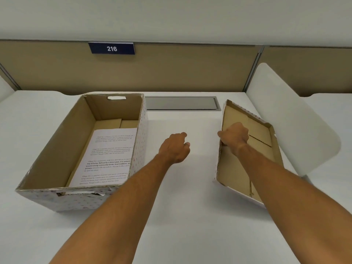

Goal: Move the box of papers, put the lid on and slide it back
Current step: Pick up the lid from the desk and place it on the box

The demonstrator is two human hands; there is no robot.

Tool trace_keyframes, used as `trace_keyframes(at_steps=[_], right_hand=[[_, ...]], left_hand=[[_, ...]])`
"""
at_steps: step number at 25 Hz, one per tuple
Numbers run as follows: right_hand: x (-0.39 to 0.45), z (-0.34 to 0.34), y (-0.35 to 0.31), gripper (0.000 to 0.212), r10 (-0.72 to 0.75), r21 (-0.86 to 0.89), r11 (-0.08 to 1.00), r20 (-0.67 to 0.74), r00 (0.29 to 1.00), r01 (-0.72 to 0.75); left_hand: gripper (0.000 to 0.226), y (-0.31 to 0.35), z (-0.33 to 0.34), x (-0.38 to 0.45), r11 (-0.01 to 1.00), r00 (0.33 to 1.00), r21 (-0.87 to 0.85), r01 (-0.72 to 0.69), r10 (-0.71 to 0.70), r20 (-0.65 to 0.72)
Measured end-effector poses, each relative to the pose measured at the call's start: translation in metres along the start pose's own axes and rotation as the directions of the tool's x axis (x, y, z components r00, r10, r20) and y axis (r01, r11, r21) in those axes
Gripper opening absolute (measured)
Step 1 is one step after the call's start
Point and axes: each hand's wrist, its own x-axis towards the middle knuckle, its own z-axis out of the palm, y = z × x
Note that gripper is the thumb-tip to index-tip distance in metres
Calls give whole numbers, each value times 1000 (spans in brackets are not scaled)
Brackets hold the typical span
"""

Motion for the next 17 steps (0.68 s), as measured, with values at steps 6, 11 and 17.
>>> trace_keyframes(at_steps=[6, 11, 17], right_hand=[[9, -94, -43, 34, 58, 361, 932, -49, 997, -36], [-1, -146, -67, 22, 26, 580, 812, 64, 998, -59], [-30, -169, -102, 8, -165, 806, 585, 227, 960, -91]], left_hand=[[45, 28, -12, 9, 975, 1000, -221, 16, -17, 0], [45, 50, -8, 11, 952, 995, -293, 87, -67, 78], [43, 61, -13, 13, 605, 913, -684, 407, -271, 304]])
